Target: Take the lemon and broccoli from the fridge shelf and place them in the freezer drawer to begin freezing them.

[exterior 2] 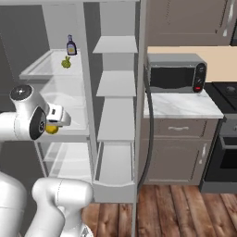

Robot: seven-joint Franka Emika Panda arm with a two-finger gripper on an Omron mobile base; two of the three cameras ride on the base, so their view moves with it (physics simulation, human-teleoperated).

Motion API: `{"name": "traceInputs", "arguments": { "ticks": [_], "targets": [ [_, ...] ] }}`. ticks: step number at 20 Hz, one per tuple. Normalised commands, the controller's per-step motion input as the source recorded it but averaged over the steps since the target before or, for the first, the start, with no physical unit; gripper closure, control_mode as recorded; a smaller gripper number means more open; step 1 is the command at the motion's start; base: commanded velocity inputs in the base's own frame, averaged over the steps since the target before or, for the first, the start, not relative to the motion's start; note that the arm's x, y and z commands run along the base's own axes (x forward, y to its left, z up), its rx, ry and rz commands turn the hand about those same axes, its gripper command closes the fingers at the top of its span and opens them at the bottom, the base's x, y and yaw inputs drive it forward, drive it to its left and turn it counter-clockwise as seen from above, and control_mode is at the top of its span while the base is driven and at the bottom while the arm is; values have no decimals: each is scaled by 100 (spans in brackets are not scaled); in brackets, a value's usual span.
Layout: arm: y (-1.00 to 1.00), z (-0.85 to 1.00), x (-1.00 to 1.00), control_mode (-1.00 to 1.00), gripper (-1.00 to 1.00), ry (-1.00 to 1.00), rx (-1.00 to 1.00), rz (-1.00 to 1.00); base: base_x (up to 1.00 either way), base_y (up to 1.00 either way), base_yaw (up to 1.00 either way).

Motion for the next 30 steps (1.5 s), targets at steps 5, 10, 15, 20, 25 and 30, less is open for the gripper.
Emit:
{"name": "traceInputs", "arguments": {
  "ticks": [5,10,15,20,25,30],
  "targets": [
    [-72,-87,23,-100,100,18,3,-10,0,0,0],
    [-47,-92,21,-100,100,26,0,-11,0,0,0],
    [-24,-68,21,-100,100,25,0,-14,0,0,0],
    [-41,-55,26,-100,100,18,0,-12,0,0,0],
    [-19,-49,40,-100,100,8,0,-7,0,0,0],
    [-11,-25,51,-100,100,8,0,-1,0,0,0]
  ]
}}
